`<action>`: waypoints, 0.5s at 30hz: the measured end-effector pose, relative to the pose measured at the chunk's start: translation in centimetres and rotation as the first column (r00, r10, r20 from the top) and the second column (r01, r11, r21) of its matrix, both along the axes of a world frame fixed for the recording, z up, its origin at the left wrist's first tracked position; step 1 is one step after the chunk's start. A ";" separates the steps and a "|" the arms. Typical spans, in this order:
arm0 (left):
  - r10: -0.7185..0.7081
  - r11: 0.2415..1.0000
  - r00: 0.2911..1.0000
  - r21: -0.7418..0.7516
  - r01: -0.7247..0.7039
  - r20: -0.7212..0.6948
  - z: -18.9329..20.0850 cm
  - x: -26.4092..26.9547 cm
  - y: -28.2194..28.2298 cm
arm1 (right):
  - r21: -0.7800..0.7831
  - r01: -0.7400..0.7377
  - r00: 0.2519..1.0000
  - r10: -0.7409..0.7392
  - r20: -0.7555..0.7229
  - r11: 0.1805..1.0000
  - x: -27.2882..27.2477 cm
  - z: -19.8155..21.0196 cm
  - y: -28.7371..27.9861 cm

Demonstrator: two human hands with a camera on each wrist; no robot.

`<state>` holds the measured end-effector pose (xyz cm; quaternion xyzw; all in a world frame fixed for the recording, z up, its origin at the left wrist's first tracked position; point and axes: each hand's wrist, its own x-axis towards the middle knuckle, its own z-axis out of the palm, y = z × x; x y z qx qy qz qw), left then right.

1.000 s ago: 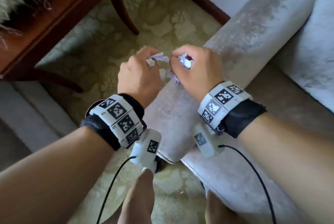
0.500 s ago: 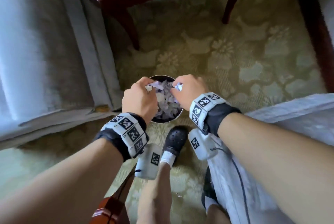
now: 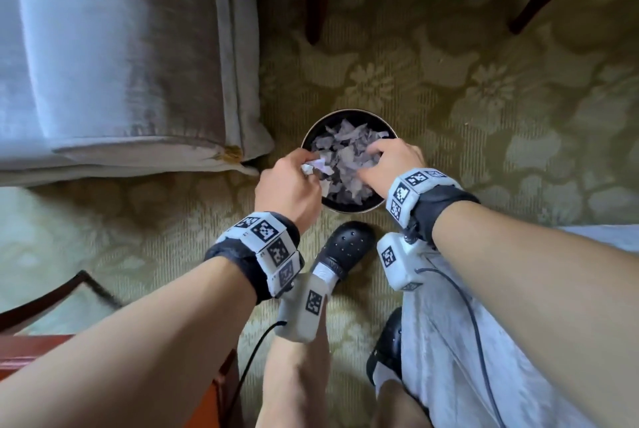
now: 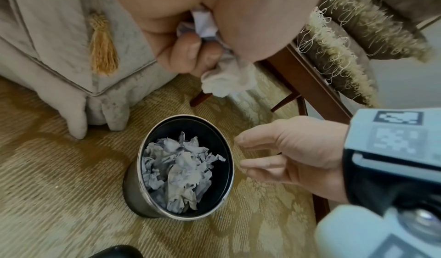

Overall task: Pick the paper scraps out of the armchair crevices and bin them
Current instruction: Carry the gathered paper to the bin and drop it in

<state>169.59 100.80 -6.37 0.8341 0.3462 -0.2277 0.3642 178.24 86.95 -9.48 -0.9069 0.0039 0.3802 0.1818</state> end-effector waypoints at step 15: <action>-0.087 0.994 0.993 0.053 0.091 -0.076 -1.0 4.8 -6.7 | 0.175 0.119 0.986 -0.137 0.094 0.977 0.0 6.0 -8.0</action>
